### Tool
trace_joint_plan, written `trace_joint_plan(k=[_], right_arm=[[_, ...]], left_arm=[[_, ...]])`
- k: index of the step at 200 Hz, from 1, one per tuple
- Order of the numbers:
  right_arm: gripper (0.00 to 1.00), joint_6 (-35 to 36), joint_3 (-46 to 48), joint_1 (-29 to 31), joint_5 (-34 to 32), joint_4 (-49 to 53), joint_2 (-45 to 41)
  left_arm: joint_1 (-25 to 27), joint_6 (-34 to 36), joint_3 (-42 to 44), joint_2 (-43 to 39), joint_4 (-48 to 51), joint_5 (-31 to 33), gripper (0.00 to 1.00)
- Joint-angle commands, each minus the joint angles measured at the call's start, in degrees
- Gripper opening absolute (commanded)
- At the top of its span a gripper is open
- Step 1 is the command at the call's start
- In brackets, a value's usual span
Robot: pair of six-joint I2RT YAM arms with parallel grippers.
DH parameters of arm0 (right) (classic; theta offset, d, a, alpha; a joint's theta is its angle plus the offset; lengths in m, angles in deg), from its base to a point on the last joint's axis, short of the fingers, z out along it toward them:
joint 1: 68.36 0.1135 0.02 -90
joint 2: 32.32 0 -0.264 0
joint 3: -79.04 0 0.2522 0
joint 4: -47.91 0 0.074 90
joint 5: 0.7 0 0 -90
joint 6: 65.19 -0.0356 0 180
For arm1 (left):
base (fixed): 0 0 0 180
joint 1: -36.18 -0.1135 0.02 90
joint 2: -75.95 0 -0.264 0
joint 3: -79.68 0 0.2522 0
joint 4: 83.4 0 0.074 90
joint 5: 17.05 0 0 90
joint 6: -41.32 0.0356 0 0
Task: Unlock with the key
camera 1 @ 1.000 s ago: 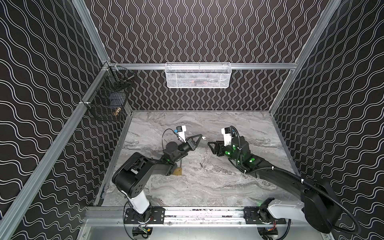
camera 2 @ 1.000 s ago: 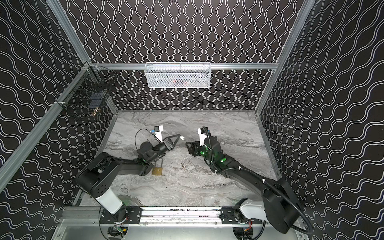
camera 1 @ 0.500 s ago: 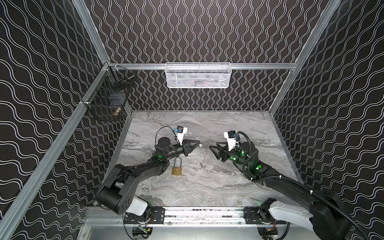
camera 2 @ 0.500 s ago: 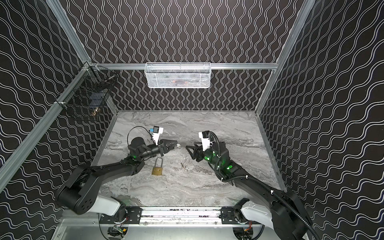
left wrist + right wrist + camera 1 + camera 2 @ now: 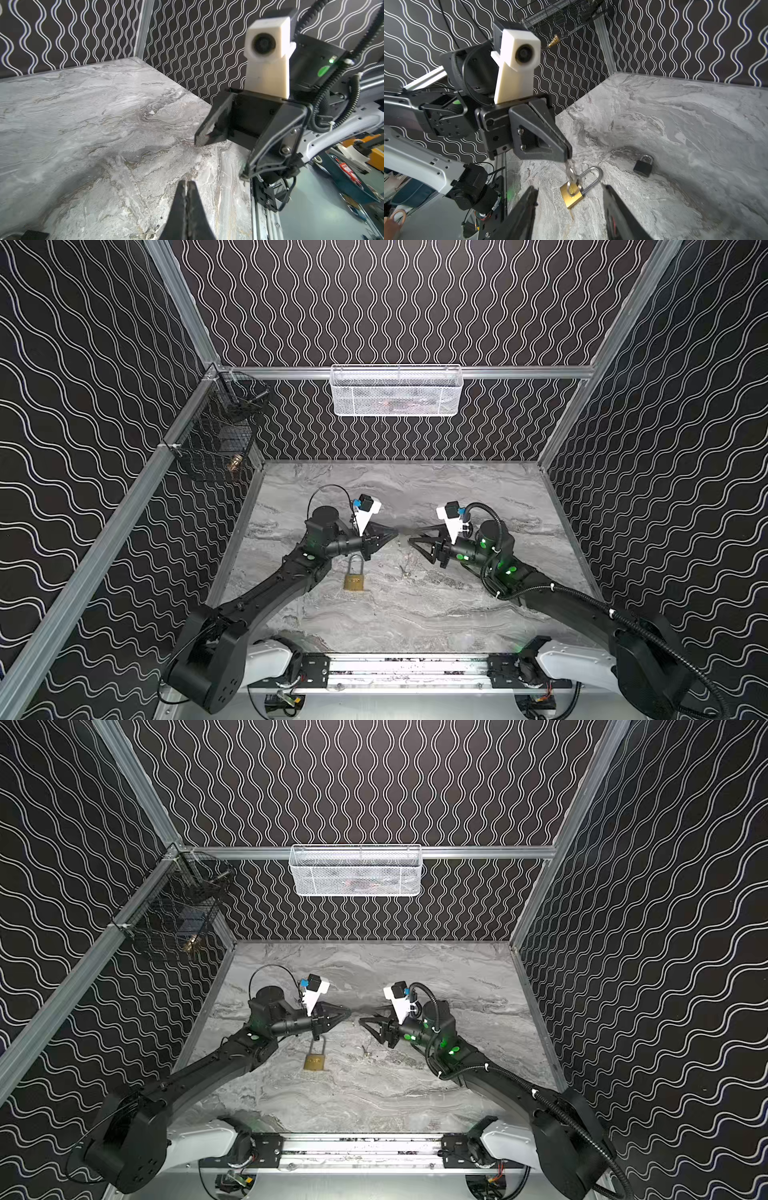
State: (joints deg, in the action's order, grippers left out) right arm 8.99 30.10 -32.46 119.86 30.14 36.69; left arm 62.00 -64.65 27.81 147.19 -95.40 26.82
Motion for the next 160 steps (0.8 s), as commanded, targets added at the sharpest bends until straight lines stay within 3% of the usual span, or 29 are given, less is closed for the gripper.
trace_joint_plan(k=[1,55,160], right_arm=[[0.51,1.2,-1.1,0.2,1.1,-1.0,1.0],[0.48,1.8,-2.0,1.0,3.6,-1.6,2.2],[0.35,1.3,-2.3,2.1,4.7,-2.6,4.1]], left_arm=[[-0.1,-0.9,0.4,0.0,-5.0,-3.9,0.0],[0.0,-5.0,0.1,1.1,-10.8,-8.6,0.0],[0.0,-6.8,-0.1,1.7,-13.5,-8.8,0.0]])
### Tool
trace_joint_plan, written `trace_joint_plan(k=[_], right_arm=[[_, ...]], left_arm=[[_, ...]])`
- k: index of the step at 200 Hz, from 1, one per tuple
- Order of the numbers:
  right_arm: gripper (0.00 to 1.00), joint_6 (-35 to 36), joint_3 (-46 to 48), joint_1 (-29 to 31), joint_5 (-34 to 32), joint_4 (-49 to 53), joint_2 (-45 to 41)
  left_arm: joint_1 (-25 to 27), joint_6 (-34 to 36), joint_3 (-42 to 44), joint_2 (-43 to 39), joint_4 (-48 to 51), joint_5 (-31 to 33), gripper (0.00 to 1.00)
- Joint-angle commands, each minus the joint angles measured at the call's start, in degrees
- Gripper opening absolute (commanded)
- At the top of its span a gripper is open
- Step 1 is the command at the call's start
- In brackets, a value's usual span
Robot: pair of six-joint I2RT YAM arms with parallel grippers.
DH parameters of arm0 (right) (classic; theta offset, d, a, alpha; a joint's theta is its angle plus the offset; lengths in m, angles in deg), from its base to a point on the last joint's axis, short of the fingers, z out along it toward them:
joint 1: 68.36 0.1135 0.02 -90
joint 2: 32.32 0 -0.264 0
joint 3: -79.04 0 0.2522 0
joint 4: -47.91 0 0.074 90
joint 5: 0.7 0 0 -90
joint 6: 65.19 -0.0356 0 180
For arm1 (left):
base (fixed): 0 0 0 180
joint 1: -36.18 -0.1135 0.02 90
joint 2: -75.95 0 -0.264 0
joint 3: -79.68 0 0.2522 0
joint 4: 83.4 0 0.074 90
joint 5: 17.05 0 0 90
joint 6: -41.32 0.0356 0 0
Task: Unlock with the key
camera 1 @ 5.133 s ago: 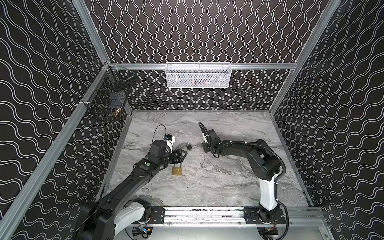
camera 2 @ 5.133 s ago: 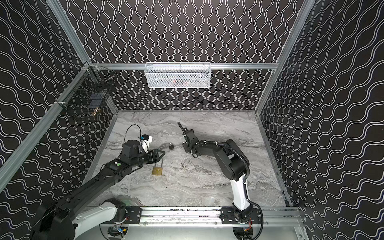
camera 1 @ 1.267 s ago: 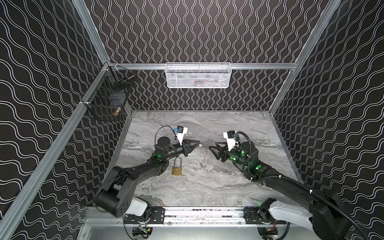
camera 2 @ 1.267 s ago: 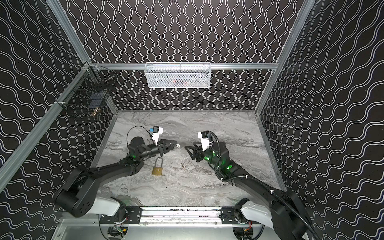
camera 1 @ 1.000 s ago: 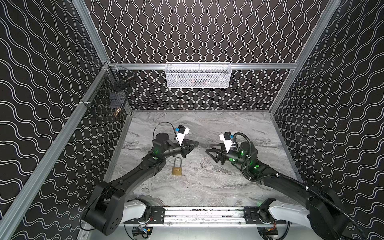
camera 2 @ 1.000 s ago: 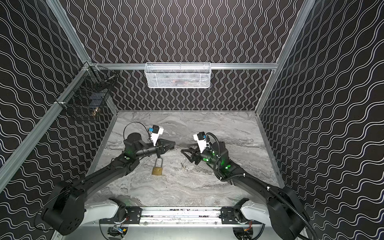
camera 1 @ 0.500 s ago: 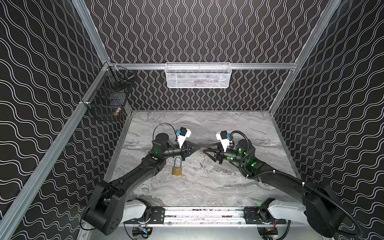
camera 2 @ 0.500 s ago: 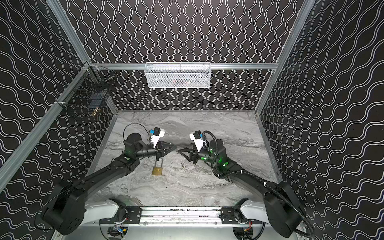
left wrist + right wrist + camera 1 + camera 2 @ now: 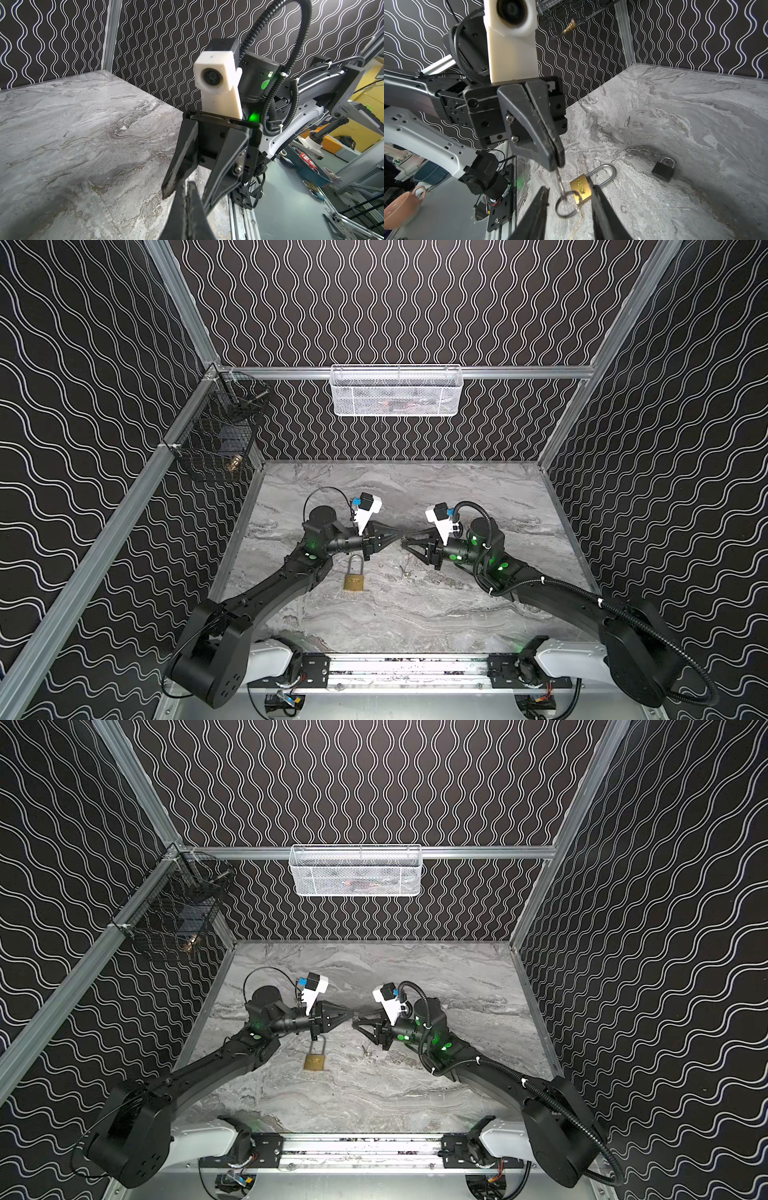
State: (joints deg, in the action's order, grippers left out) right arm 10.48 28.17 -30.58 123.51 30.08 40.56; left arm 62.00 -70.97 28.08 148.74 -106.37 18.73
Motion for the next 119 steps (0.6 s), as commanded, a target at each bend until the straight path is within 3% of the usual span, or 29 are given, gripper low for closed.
trace_joint_plan(k=[1,21,119], right_arm=[[0.35,-0.2,-0.4,0.2,1.0,-2.5,0.2],[0.28,-0.1,-0.5,0.2,1.0,-2.2,0.2],[0.18,-0.5,-0.4,0.2,0.4,-3.0,0.1]], left_arm=[[-0.1,-0.6,-0.3,0.2,-2.7,-0.7,0.0],[-0.1,-0.9,-0.2,0.2,-3.1,-0.8,0.0],[0.0,-3.3,0.5,0.8,-6.7,-1.7,0.0]])
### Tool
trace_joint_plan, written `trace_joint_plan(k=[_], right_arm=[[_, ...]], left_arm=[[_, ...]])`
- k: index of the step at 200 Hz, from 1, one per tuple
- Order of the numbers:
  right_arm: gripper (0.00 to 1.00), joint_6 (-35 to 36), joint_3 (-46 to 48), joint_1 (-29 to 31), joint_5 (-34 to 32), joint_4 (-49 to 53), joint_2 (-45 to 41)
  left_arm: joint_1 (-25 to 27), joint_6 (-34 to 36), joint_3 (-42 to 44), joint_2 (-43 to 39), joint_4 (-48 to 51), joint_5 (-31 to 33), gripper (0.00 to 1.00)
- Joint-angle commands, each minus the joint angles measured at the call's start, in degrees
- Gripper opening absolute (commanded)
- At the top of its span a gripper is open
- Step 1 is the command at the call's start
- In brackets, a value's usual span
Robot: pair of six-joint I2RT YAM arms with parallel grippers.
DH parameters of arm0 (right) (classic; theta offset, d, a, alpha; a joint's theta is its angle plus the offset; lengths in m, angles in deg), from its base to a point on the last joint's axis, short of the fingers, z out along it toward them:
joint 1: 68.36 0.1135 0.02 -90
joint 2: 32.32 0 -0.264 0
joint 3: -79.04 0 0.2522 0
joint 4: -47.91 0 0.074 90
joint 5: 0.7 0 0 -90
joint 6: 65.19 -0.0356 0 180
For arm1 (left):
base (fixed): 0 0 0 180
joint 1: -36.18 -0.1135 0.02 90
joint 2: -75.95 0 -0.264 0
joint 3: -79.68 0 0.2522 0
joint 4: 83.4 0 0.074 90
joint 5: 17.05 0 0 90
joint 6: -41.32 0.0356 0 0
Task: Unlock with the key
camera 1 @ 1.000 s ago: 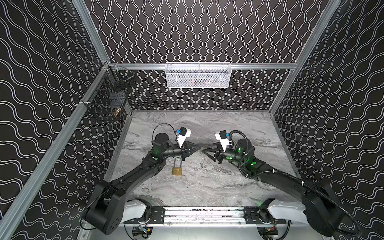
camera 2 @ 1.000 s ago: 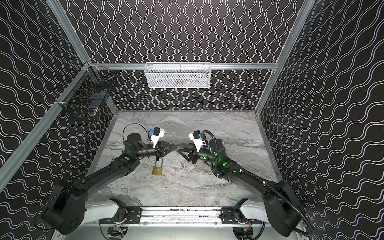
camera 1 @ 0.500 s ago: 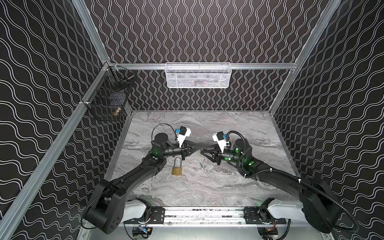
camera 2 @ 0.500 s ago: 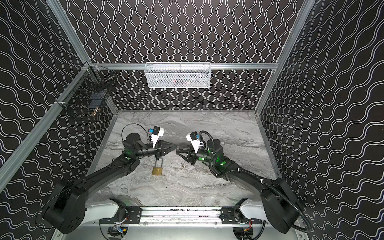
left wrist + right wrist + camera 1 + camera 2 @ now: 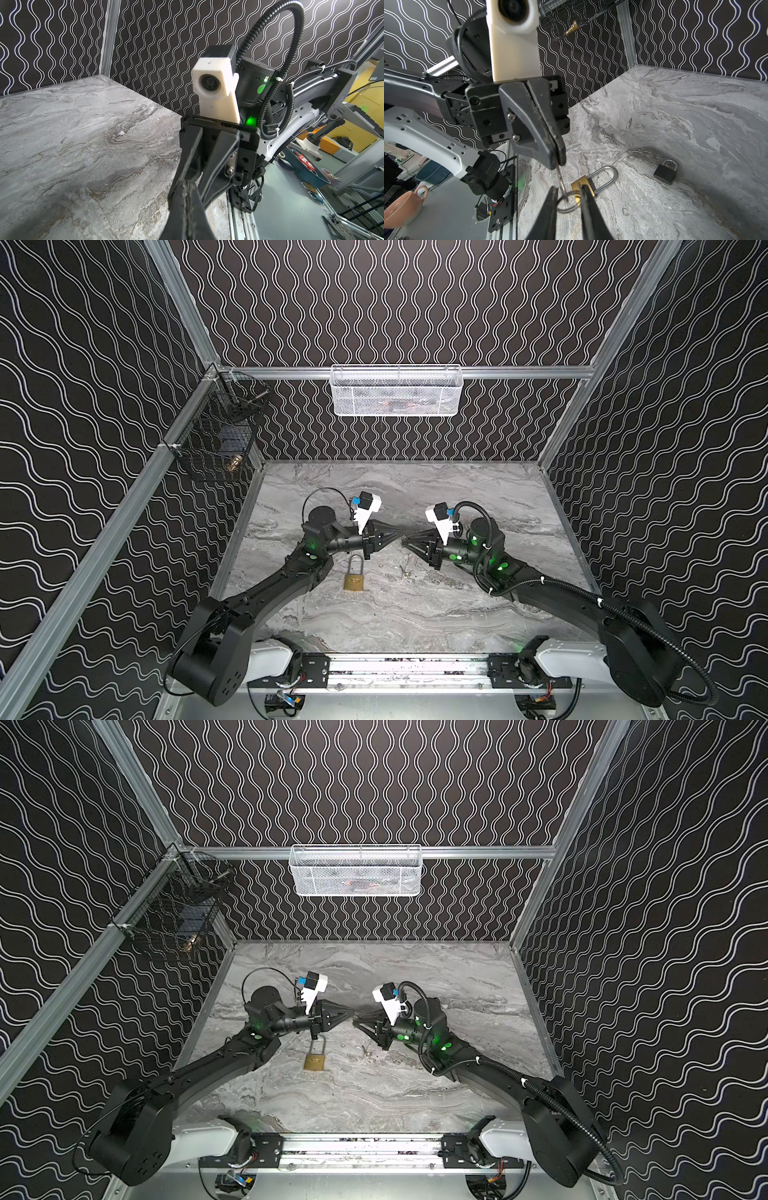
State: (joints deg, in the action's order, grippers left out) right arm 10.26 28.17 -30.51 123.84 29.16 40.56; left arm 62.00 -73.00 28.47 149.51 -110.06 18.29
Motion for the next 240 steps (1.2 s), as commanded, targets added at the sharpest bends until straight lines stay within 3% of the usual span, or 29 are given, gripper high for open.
trace_joint_plan(k=[1,56,77,129,146,168,200,240], right_arm=[[0.18,-0.3,-0.4,0.1,0.1,-2.1,0.1],[0.09,-0.4,-0.3,0.1,0.2,-2.6,0.1],[0.0,-0.5,-0.3,0.1,0.3,-2.7,0.0],[0.0,-0.7,0.1,0.1,1.3,-4.0,-0.4],[0.0,-0.7,0.2,0.1,1.9,-4.4,-0.5],[0.0,-1.0,1.0,0.1,1.8,-4.8,-0.9],[0.0,-0.7,3.2,-0.4,-2.1,-2.8,-2.1],[0.0,-1.4,7.1,-4.8,-4.6,-1.3,-3.1]], left_arm=[[0.0,-1.3,0.0,0.1,-3.0,-1.3,0.0],[0.0,-1.2,0.0,0.2,-2.9,-1.2,0.0],[-0.1,-1.4,0.1,0.5,-3.3,-1.3,0.0],[0.0,-4.0,0.7,2.2,-6.6,-1.9,0.0],[-0.1,-3.4,0.6,2.3,-5.8,-1.2,0.36],[-0.1,-0.5,0.4,1.1,-0.9,2.3,0.97],[-0.2,5.3,0.1,-2.4,8.7,14.1,0.99],[-0.3,2.5,0.3,-5.7,15.3,33.9,0.99]])
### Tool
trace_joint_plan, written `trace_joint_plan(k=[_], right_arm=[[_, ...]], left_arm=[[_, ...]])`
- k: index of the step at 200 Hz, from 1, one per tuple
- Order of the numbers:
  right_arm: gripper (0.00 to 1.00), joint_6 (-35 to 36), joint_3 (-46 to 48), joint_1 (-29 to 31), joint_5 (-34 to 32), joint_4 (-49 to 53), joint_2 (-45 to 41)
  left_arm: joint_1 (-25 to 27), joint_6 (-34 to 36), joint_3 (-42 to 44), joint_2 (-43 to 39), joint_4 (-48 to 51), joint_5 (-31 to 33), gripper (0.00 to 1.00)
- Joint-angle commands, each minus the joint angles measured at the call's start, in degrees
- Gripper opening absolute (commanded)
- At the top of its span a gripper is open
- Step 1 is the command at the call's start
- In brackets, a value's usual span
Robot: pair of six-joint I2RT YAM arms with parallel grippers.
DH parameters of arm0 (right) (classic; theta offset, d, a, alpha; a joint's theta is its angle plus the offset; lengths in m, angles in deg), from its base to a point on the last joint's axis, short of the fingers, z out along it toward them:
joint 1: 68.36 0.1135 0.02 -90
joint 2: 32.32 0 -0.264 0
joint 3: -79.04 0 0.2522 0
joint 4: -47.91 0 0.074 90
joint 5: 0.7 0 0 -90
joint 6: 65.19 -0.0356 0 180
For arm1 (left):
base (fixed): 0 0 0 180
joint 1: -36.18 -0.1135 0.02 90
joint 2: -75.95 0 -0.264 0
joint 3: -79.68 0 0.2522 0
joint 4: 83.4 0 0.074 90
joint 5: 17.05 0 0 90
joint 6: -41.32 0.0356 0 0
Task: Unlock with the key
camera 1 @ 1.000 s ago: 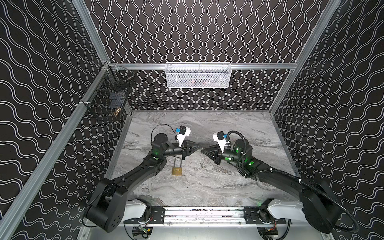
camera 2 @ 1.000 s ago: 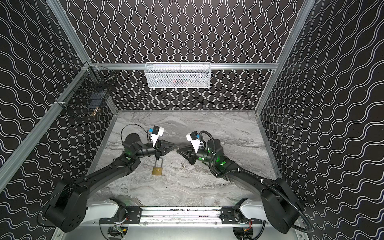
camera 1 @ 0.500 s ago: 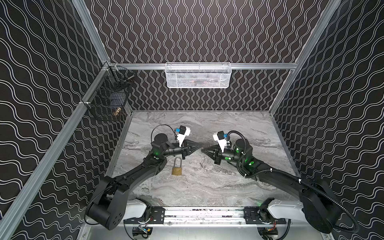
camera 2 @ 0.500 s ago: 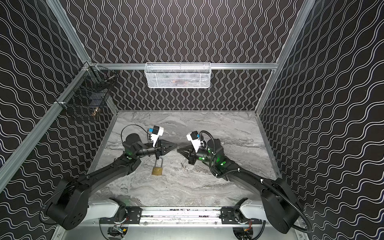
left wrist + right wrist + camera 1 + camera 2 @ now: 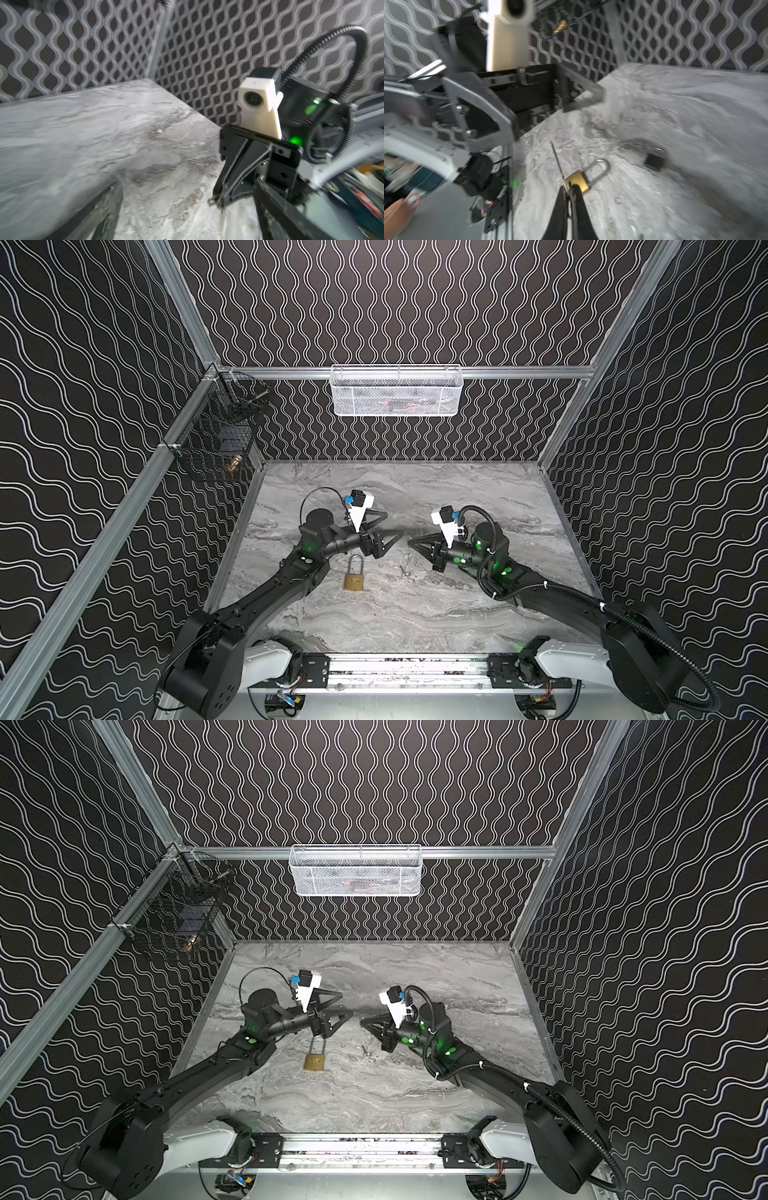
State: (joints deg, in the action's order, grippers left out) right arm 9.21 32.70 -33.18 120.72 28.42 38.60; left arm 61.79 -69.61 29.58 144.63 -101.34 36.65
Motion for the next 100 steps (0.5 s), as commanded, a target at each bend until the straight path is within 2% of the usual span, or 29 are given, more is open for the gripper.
trace_joint_plan(k=[1,24,38,55,75,89,100], right_arm=[[0.0,-0.4,2.8,-2.2,-1.4,-0.8,-1.3],[0.0,1.3,5.5,-3.3,-4.5,-0.5,-3.5],[0.0,3.7,6.9,-3.3,-8.6,1.0,-4.7],[0.0,5.9,9.5,-3.3,-14.2,0.0,-5.5],[0.0,5.5,12.4,-3.2,-19.0,-3.3,-6.1],[0.0,5.3,15.0,-3.2,-20.1,-6.9,-7.2],[0.0,5.1,16.3,-3.1,-20.7,-7.8,-8.3]], left_arm=[[-0.1,-1.2,-0.9,-0.8,6.8,15.9,0.99],[-0.3,-10.9,-3.0,0.1,13.2,22.5,0.99],[-1.8,-10.1,-2.7,3.0,5.7,14.0,0.99],[-2.0,-18.8,-4.3,7.0,8.3,20.3,0.99],[-1.7,-23.1,-7.6,13.0,8.3,16.3,0.99],[-1.1,-23.9,-12.5,15.7,15.9,16.4,0.99],[0.2,-19.1,-19.0,17.2,26.8,19.0,0.99]])
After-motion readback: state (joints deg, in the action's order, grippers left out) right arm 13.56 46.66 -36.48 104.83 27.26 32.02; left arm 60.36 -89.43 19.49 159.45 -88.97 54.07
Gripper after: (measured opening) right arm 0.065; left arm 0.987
